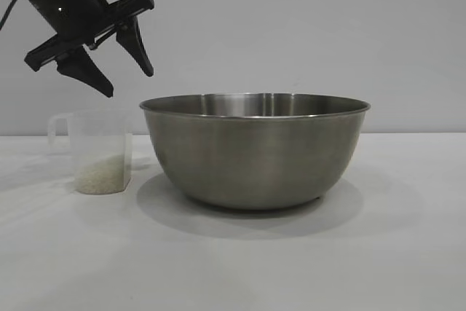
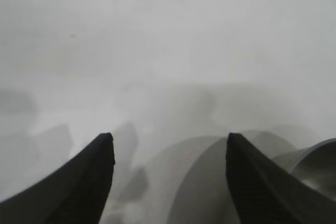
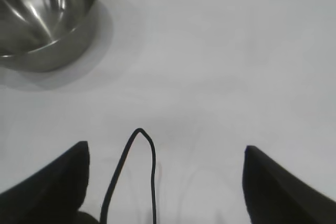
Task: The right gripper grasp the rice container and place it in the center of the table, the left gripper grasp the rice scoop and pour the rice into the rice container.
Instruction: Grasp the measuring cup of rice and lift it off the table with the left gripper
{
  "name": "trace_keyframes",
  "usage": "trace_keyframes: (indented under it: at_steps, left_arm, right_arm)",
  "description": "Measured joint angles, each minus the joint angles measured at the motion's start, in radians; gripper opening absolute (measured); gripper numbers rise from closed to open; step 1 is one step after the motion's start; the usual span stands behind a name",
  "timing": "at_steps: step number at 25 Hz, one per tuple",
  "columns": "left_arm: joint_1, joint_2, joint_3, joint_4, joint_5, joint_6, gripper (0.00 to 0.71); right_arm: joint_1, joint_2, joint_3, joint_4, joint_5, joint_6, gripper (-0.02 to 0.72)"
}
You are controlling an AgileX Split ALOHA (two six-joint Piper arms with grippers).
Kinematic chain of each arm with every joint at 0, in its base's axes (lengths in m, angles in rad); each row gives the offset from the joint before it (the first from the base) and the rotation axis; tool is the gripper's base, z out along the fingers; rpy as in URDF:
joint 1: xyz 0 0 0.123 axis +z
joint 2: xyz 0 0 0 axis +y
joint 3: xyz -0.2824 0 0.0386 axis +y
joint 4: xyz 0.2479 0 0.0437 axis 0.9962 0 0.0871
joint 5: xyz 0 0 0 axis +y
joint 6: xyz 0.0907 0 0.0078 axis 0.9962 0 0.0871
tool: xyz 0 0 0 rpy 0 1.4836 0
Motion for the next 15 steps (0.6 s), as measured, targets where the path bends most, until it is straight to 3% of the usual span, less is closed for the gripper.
trace_keyframes:
  at_steps: [15]
  left_arm:
    - [0.000, -0.053, 0.000, 0.033, 0.012, 0.057, 0.397]
  right_arm:
    - [0.000, -0.079, 0.010, 0.027, 0.000, -0.040, 0.515]
